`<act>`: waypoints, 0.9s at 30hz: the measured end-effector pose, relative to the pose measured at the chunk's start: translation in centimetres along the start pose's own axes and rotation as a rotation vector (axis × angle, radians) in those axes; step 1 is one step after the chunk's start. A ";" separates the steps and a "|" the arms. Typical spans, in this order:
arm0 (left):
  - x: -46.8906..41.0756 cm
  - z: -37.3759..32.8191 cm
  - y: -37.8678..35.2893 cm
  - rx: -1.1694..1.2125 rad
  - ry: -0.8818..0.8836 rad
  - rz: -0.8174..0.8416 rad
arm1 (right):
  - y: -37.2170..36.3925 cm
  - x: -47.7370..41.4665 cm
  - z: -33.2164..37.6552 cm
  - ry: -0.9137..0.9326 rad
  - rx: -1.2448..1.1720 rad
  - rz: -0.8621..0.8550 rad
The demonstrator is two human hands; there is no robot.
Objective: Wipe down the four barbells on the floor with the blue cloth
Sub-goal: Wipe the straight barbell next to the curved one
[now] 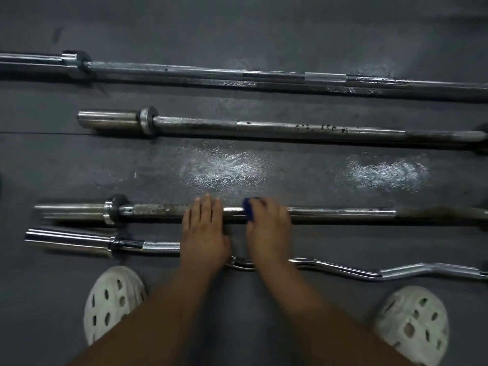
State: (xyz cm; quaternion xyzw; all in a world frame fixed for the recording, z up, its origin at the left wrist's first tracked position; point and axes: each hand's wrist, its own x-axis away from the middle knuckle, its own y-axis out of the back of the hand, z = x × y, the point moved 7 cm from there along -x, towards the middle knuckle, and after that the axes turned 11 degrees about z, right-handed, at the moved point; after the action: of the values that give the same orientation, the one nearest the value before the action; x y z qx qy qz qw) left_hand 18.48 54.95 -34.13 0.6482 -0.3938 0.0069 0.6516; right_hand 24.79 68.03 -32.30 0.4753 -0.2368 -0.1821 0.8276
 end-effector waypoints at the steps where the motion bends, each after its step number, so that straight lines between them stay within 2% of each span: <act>1: 0.1 -0.1 -0.1 -0.003 -0.007 -0.022 | -1.0 0.2 2.1 0.111 0.016 0.041; 3: 0.1 -0.2 -0.2 -0.012 -0.019 -0.042 | -1.5 0.4 2.9 0.238 0.072 0.070; 4: 0.1 -0.2 -0.3 -0.016 -0.026 -0.041 | -0.8 0.3 1.6 0.222 0.088 0.045; 8: 0.1 -0.3 -0.3 -0.015 -0.025 -0.031 | 2.6 0.6 -6.4 -0.105 0.062 -0.087; 10: 0.0 -0.3 -0.3 0.003 -0.014 -0.063 | 2.2 0.7 -5.5 -0.203 0.059 -0.087; 11: -0.1 -0.4 -0.4 0.004 -0.011 -0.074 | 1.5 0.8 -3.5 -0.170 0.057 -0.080; 14: -0.2 -0.3 -0.5 -0.006 -0.031 -0.104 | -1.4 1.4 2.9 0.172 0.080 0.028; 16: -0.1 -0.2 -0.5 -0.012 -0.037 -0.092 | -1.1 1.1 2.0 0.246 0.090 0.041; 17: -0.1 -0.2 -0.5 -0.013 -0.038 -0.076 | -0.4 0.9 0.1 0.189 0.077 0.021; 19: -0.1 -0.4 -0.4 -0.010 -0.026 -0.065 | 1.2 1.2 -4.4 -0.037 0.027 -0.044; 21: 0.0 -0.6 -0.2 -0.004 -0.010 -0.073 | 1.5 1.7 -5.4 -0.182 0.006 -0.075; 22: 0.0 -0.6 -0.3 -0.002 -0.009 -0.073 | 1.3 1.7 -4.1 -0.160 0.010 -0.073; 25: 0.0 -0.7 -0.4 -0.005 -0.028 -0.057 | -0.3 1.3 1.1 0.116 0.045 0.050; 27: 0.0 -0.7 -0.4 -0.011 -0.030 -0.043 | 0.3 0.4 0.8 0.165 0.046 0.113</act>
State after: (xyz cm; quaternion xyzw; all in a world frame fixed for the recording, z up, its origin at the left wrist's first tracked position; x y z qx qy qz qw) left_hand 19.03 55.46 -34.38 0.6530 -0.3895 -0.0192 0.6493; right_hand 24.70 67.42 -31.56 0.4936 -0.1984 -0.0896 0.8420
